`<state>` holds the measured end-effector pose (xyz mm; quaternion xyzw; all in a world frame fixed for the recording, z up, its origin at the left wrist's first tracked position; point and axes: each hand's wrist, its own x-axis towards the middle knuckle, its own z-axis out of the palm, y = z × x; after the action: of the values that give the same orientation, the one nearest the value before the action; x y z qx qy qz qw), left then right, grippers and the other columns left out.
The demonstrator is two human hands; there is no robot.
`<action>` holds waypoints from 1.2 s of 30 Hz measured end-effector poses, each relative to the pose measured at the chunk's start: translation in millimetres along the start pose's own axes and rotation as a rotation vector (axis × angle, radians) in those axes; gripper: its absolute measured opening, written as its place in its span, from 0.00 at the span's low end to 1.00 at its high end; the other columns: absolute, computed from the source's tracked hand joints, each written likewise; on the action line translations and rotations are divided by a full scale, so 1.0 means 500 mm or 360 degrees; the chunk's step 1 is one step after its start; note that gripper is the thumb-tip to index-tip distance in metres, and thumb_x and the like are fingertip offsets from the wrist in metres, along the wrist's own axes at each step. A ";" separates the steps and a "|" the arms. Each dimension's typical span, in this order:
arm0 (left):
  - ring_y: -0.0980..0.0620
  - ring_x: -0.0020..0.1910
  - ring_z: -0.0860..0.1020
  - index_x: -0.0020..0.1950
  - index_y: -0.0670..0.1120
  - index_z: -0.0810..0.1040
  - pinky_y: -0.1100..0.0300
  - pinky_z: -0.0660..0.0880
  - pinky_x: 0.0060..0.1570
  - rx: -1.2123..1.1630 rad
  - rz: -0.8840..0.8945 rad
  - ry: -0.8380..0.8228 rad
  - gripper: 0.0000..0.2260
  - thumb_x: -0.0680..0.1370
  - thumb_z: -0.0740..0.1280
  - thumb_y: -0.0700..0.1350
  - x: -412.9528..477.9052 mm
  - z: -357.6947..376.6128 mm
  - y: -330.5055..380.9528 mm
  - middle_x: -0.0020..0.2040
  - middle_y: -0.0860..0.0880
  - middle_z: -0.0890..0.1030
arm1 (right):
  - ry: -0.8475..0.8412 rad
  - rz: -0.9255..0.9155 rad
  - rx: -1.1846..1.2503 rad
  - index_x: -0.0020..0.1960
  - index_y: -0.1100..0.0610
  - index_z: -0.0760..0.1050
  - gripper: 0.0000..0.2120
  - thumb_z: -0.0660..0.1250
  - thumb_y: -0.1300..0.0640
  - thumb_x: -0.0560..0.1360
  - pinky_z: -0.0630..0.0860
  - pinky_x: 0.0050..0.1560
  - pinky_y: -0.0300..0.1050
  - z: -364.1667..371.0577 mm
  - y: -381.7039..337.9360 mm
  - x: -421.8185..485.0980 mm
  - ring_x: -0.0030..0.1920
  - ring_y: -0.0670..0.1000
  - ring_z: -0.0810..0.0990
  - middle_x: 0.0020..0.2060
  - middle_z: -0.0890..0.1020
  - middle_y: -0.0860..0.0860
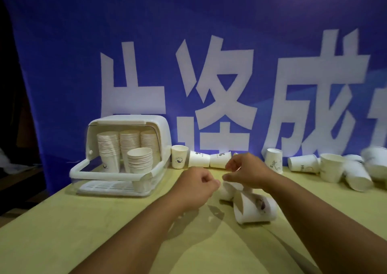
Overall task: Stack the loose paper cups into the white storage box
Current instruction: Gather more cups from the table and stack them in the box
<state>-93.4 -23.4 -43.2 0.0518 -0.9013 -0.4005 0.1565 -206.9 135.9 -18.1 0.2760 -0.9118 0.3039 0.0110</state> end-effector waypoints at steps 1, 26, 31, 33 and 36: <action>0.52 0.37 0.80 0.41 0.49 0.81 0.51 0.80 0.45 -0.0035 -0.0057 -0.0121 0.11 0.78 0.70 0.55 0.002 0.020 0.015 0.40 0.48 0.85 | -0.0031 0.0034 -0.0005 0.57 0.49 0.80 0.18 0.79 0.47 0.70 0.77 0.47 0.37 -0.008 0.022 -0.008 0.49 0.44 0.81 0.50 0.82 0.45; 0.38 0.48 0.83 0.43 0.50 0.79 0.33 0.81 0.49 -0.0883 -0.0233 0.0085 0.08 0.71 0.69 0.54 0.010 0.107 0.013 0.51 0.38 0.84 | 0.0158 0.0387 0.1401 0.64 0.57 0.75 0.23 0.77 0.62 0.71 0.81 0.52 0.50 0.015 0.153 -0.026 0.48 0.56 0.83 0.51 0.83 0.57; 0.47 0.47 0.80 0.43 0.50 0.76 0.55 0.77 0.37 -0.0754 -0.0095 0.0641 0.10 0.77 0.71 0.55 0.032 0.078 0.002 0.53 0.46 0.80 | -0.0010 0.0349 0.1489 0.67 0.53 0.69 0.30 0.76 0.68 0.70 0.82 0.56 0.55 0.034 0.116 -0.034 0.54 0.59 0.81 0.56 0.78 0.58; 0.49 0.48 0.80 0.47 0.51 0.74 0.62 0.73 0.33 -0.0744 -0.0077 0.0769 0.13 0.74 0.75 0.55 0.034 0.068 -0.002 0.55 0.49 0.80 | -0.0073 0.0276 0.1509 0.65 0.53 0.70 0.28 0.75 0.69 0.70 0.82 0.57 0.55 0.047 0.093 -0.039 0.54 0.58 0.81 0.56 0.79 0.57; 0.51 0.52 0.81 0.57 0.54 0.72 0.59 0.77 0.39 -0.0850 -0.0125 0.0781 0.23 0.69 0.81 0.55 0.023 0.052 -0.005 0.57 0.53 0.79 | -0.0131 0.0210 0.1601 0.64 0.53 0.71 0.26 0.75 0.68 0.71 0.82 0.57 0.53 0.067 0.060 -0.037 0.54 0.57 0.83 0.56 0.80 0.57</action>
<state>-112.8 -9.3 -58.4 0.1383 -0.6978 -0.6032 0.3607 -201.8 146.1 -65.6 0.2006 -0.6678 0.6942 -0.1784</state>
